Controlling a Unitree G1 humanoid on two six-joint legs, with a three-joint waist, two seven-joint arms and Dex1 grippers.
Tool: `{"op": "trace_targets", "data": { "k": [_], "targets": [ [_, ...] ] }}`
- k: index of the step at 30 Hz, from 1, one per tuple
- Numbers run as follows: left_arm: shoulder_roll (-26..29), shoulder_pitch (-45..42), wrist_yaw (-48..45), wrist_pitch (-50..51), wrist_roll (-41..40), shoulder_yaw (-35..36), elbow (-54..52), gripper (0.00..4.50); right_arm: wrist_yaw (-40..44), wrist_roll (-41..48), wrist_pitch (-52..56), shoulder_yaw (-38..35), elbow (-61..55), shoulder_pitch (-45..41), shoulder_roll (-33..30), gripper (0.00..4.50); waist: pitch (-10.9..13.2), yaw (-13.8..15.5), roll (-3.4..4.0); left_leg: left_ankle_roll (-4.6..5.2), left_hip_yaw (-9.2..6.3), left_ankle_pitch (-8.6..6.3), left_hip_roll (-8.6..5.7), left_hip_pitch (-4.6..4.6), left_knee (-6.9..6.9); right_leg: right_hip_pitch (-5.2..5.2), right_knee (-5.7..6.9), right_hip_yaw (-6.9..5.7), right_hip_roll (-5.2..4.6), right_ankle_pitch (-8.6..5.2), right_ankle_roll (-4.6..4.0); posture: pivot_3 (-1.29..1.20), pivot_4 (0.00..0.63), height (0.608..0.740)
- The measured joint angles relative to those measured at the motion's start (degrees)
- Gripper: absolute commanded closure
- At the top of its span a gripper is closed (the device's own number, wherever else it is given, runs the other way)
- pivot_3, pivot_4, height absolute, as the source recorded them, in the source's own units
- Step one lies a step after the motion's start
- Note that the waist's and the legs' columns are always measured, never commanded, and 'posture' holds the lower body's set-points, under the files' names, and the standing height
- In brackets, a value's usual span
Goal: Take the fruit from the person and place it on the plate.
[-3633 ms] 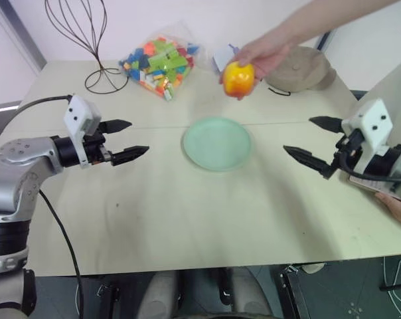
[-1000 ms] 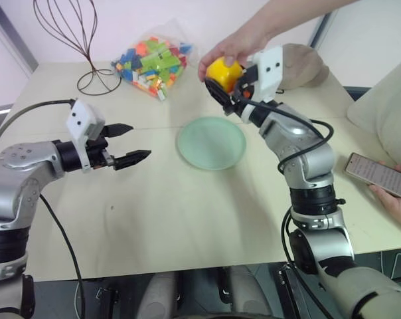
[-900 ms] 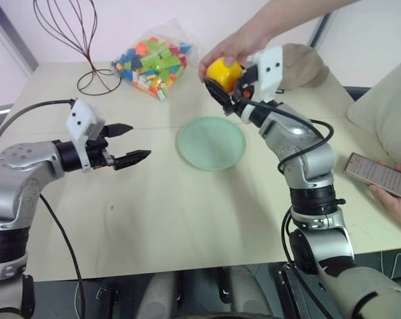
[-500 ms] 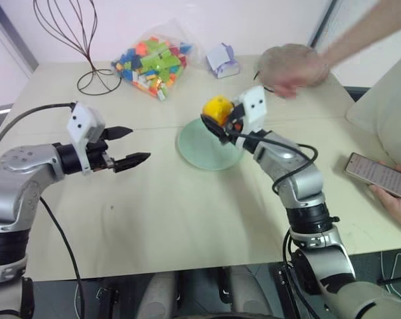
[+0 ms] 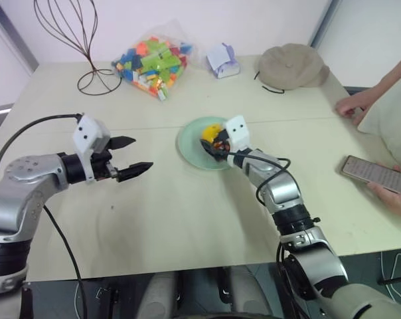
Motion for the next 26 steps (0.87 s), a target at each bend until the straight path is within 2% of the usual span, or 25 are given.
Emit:
{"op": "trace_targets", "data": {
  "k": [4,9,12,17,19,22,26],
  "targets": [
    [0.0,0.57,0.23,0.6,-0.25,0.01,-0.66,0.0,0.6,-0.26,0.19,-0.02,-0.83,-0.51,0.11,0.06,0.0,0.01,0.0,0.0,0.0,0.0,0.0,0.0,0.0,0.0,0.0,0.0,0.0,0.0,0.0,0.0,0.15,0.74],
    [0.03,1.14,0.25,0.8,-0.32,0.04,-0.77,0.0,3.45,0.62,4.34,-0.4,-11.74,0.61,-3.92,0.06,0.01,0.26,0.01,0.0,-0.01,0.0,-0.01,-0.02,0.0,0.0,-0.01,-0.01,-0.02,0.0,0.0,0.0,0.15,0.74],
    [0.04,1.1,0.15,0.88,-0.35,0.01,-0.77,0.0,7.07,3.05,9.83,-2.0,-22.76,2.26,-10.06,0.06,0.01,0.43,0.01,0.0,-0.02,0.0,-0.03,-0.04,0.0,0.0,-0.03,-0.03,-0.03,0.0,0.0,0.0,0.15,0.74],
    [-0.02,0.18,-0.56,0.82,-0.34,-0.5,-0.32,0.0,16.64,12.88,21.33,-11.39,-42.64,7.96,-26.55,0.06,0.01,0.66,0.01,0.02,-0.08,-0.01,-0.01,-0.08,0.0,0.07,-0.15,-0.11,-0.03,-0.01,0.01,0.0,0.15,0.74],
    [0.11,-0.09,-1.14,0.61,-0.28,-0.46,0.19,0.0,20.54,16.07,24.5,-16.18,-46.84,12.36,-33.52,0.06,0.0,0.61,0.0,0.03,-0.07,-0.02,-0.01,-0.07,0.0,0.15,-0.24,-0.12,-0.03,-0.02,0.0,0.0,0.15,0.74],
    [0.14,-0.7,-1.99,0.18,-0.14,-0.77,0.77,0.0,25.29,20.2,27.93,-23.03,-50.31,18.81,-40.32,0.06,0.01,0.35,0.01,0.03,-0.05,-0.02,0.07,-0.06,0.0,0.21,-0.43,-0.11,0.02,-0.11,-0.15,0.0,0.15,0.74],
    [0.17,-1.23,-2.89,-0.65,0.01,-0.84,1.9,0.0,27.93,23.96,29.96,-29.14,-52.12,22.17,-44.38,0.06,0.01,0.27,0.01,0.03,-0.02,-0.02,0.12,0.01,0.0,0.27,-0.44,-0.1,0.08,-0.1,-0.14,0.0,0.15,0.74]
  ]
}}
